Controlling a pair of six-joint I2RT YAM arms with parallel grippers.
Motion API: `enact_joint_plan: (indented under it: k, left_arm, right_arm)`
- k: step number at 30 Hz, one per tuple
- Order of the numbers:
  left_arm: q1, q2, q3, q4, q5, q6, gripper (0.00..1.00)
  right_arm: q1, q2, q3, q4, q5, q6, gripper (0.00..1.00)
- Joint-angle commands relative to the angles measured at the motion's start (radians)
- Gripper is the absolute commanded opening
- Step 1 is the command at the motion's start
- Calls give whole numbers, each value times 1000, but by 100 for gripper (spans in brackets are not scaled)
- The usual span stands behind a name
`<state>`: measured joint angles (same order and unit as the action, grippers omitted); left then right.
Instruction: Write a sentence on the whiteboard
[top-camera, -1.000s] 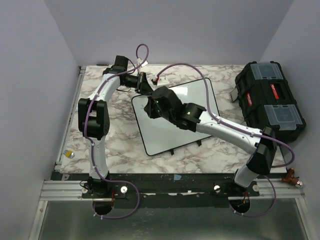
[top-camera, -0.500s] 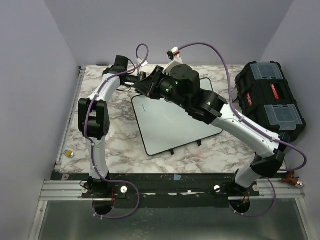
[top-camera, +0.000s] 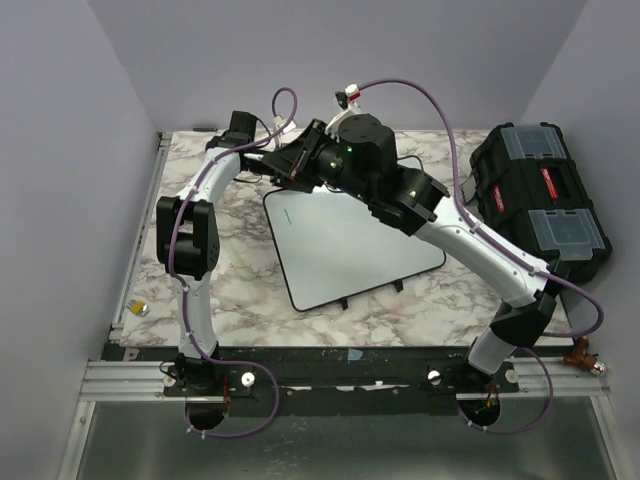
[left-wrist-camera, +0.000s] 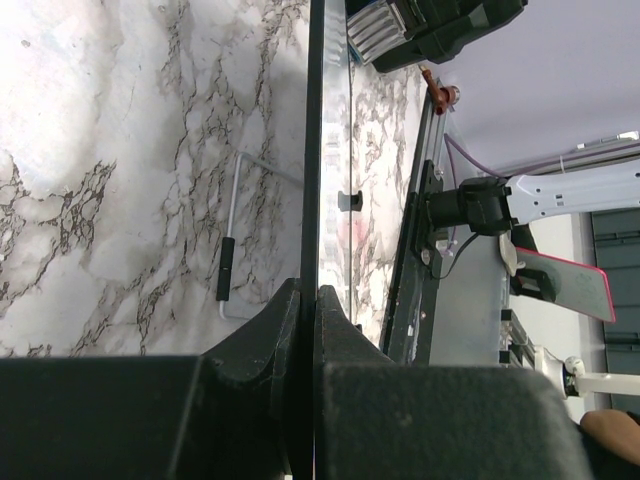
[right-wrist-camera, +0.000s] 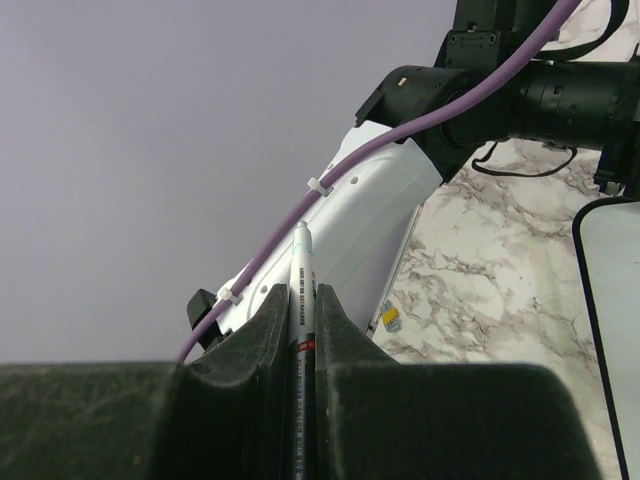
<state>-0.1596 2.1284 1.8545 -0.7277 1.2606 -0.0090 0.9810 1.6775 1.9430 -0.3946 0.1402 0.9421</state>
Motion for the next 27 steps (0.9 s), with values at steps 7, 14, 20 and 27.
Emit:
enact_joint_plan:
  k: [7,14,20,27]
  left_arm:
    - [-11,-42,-5,68,-52,31,0]
    - [-11,-41,-4,65,-60,31,0]
    - [-11,-40,-1,65,-63,30,0]
    - [-11,-39,-3,62,-68,34,0]
  right_arm:
    - [-166,-61,-233,73,-108,11,1]
    - [-166,-99,-466,178,-115,-137,1]
    - [-135,-63,-489,155,-74,-208,1]
    - [-89,-18,-480,122,31,-261,1]
